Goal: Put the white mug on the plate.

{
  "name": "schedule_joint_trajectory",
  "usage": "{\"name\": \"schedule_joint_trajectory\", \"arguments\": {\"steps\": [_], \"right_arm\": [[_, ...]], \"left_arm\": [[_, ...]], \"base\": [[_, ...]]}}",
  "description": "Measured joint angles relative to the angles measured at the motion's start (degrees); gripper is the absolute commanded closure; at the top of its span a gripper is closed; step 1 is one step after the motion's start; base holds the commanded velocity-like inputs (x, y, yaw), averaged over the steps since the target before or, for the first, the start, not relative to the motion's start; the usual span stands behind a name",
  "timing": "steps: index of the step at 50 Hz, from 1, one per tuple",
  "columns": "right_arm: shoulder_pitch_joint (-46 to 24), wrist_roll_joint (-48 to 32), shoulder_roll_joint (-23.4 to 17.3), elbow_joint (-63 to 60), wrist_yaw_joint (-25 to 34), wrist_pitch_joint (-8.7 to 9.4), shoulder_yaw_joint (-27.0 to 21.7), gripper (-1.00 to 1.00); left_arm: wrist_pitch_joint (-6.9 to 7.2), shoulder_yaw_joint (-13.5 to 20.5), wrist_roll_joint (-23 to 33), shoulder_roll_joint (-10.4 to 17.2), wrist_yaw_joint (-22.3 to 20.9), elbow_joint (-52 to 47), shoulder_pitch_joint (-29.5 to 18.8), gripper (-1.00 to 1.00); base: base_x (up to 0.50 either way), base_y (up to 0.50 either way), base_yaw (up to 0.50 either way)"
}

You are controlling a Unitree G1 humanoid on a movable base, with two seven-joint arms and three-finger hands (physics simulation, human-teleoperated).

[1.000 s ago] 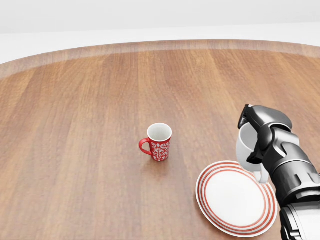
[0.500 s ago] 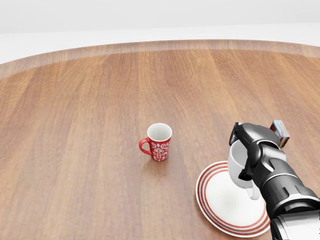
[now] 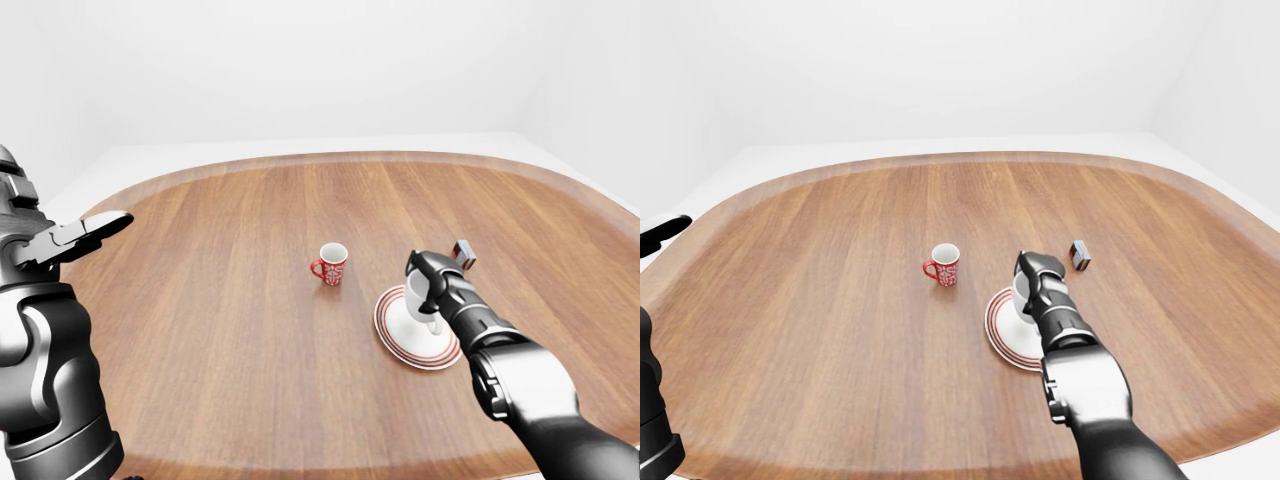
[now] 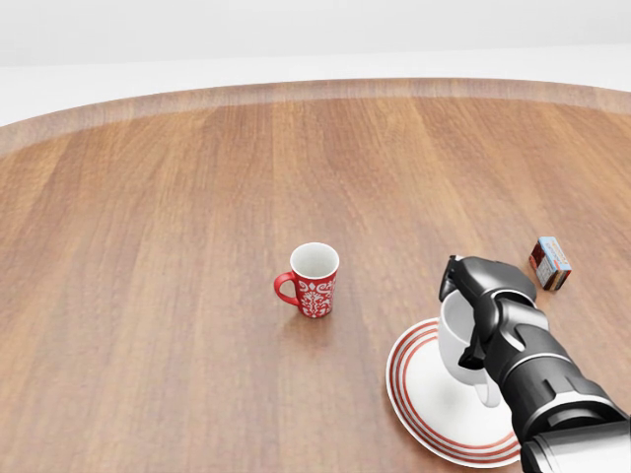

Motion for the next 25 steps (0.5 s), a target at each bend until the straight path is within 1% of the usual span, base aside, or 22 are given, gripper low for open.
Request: {"name": "schedule_joint_trajectory", "arguments": {"steps": [17,19,20,21,22,23,25], "right_arm": [[1.3,-0.4,0.4,0.2,-0.2,0.00,-0.1,1.00],[1.4,-0.6,0.5,0.2,-0.2,0.00,0.0,0.76],[1.5,-0.7,0.5,0.2,-0.2,0.00,0.0,0.40],[1.5,-0.8,0.5,0.2,-0.2,0.00,0.1,0.40],[1.6,-0.8,0.5,0.2,-0.2,0.00,0.1,0.19],[1.6,-0.8,0.5,0.2,-0.3,0.00,0.1,0.15],[1.7,-0.8,0.5,0.3,-0.3,0.00,0.1,-0.04]], "left_arm": [[0.00,0.0,0.1,-0.1,-0.1,0.1,0.1,-1.00],[0.00,0.0,0.1,-0.1,-0.1,0.1,0.1,-1.00],[0.00,0.0,0.1,-0.1,-0.1,0.0,0.1,-1.00],[0.00,0.0,0.1,-0.1,-0.1,0.0,0.1,-1.00],[0.00,0.0,0.1,-0.1,-0.1,0.0,0.1,-1.00],[0.00,0.0,0.1,-0.1,-0.1,0.0,0.1,-1.00],[0.00,0.0,0.1,-0.1,-0.1,0.0,0.1,-1.00]], "base": [[0.00,0.00,0.00],[0.00,0.00,0.00],[0.00,0.00,0.00],[0.00,0.00,0.00],[0.00,0.00,0.00],[0.00,0.00,0.00],[0.00,0.00,0.00]]}}
